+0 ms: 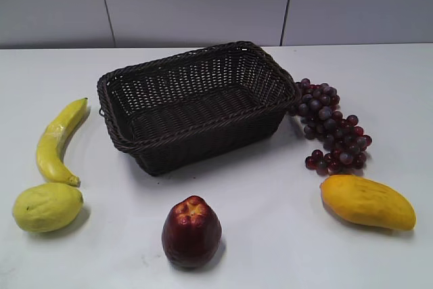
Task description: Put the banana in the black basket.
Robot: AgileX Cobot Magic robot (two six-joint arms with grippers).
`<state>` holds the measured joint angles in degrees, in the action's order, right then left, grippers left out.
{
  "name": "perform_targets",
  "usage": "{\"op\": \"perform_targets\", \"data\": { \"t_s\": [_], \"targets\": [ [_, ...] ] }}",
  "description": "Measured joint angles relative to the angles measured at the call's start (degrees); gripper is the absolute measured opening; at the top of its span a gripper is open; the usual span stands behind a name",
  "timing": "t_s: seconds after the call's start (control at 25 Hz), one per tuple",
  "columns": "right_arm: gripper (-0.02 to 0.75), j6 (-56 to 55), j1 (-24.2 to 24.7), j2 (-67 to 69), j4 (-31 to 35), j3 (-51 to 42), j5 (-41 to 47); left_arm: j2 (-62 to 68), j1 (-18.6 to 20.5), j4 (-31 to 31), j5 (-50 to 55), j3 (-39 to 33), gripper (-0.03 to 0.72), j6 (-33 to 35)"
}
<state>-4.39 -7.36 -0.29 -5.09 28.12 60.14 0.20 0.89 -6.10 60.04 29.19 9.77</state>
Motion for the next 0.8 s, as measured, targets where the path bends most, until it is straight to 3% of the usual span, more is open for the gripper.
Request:
{"op": "perform_targets", "data": {
  "t_s": [0.24, 0.8],
  "targets": [
    [0.482, 0.0, 0.0, 0.0, 0.0, 0.0, 0.0, 7.9, 0.1, 0.0, -6.5, 2.2, 0.669, 0.0],
    [0.482, 0.0, 0.0, 0.0, 0.0, 0.0, 0.0, 49.0, 0.1, -8.9, -23.1, 6.8, 0.667, 0.0]
  ]
}}
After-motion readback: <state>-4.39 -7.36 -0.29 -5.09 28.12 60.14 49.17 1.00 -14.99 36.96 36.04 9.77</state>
